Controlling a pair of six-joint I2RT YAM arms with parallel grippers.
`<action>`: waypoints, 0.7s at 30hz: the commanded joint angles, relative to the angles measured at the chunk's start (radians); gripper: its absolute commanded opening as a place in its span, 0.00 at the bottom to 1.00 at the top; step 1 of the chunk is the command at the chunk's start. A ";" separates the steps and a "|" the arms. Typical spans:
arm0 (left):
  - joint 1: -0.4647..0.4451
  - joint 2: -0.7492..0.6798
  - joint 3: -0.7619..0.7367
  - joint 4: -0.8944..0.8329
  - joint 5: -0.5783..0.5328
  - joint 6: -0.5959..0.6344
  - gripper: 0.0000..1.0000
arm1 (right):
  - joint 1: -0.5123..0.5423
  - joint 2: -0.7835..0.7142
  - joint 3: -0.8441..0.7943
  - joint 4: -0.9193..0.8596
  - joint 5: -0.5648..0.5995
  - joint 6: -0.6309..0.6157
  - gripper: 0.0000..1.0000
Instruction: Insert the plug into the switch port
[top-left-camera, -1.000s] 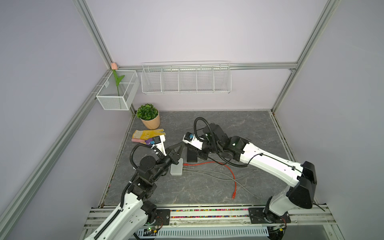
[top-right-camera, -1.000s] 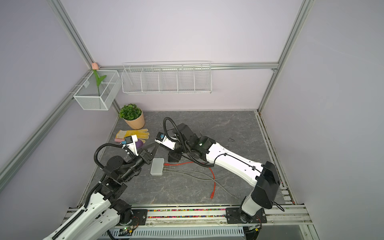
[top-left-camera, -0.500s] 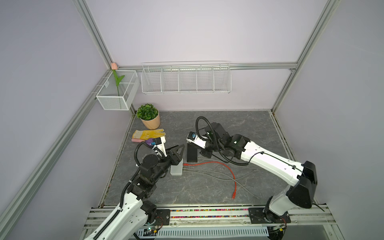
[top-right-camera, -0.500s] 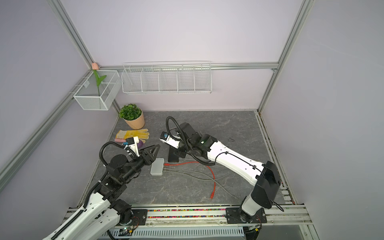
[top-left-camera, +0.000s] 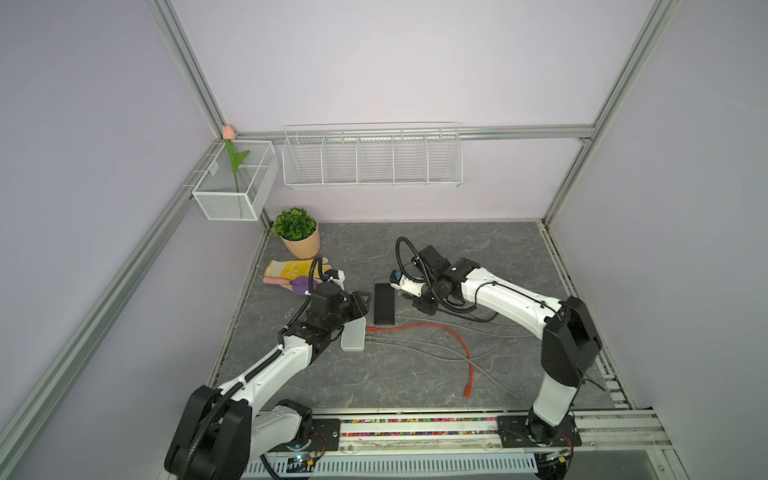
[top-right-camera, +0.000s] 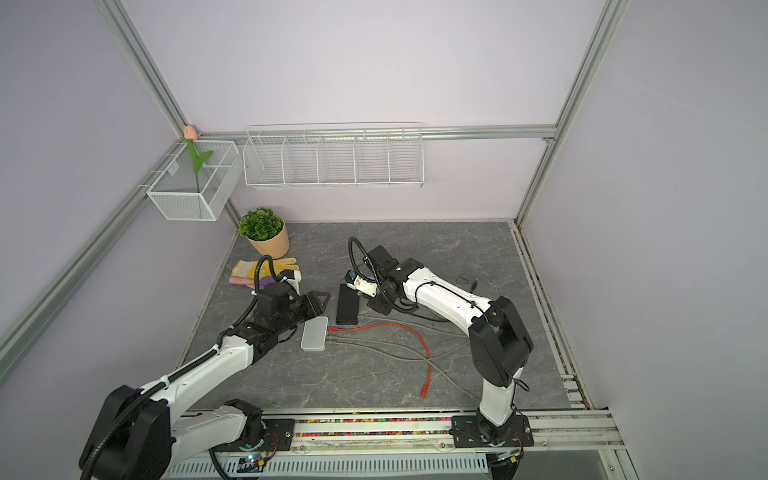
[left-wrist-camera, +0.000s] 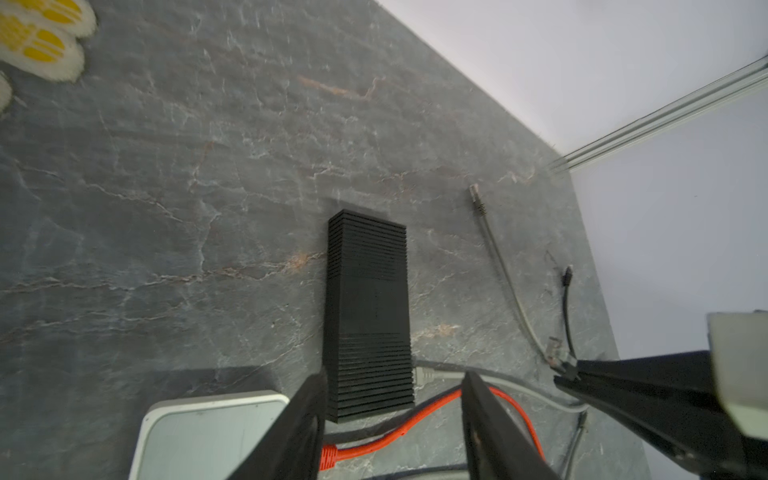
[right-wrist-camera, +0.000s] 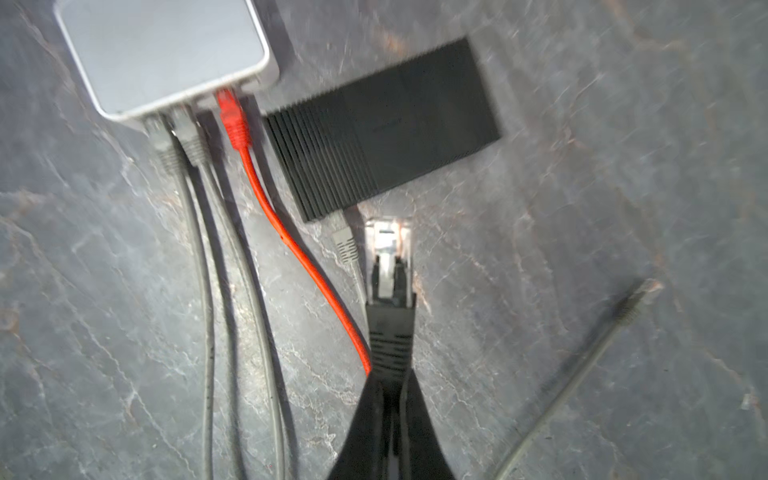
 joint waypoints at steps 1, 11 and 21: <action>0.012 0.080 0.079 0.039 0.017 0.039 0.52 | -0.016 0.057 0.034 -0.058 0.001 -0.031 0.07; 0.012 0.372 0.215 0.030 0.092 0.054 0.51 | -0.047 0.145 0.029 -0.021 0.019 -0.025 0.07; -0.029 0.519 0.303 0.044 0.112 0.044 0.50 | -0.064 0.166 0.026 -0.007 0.042 -0.026 0.07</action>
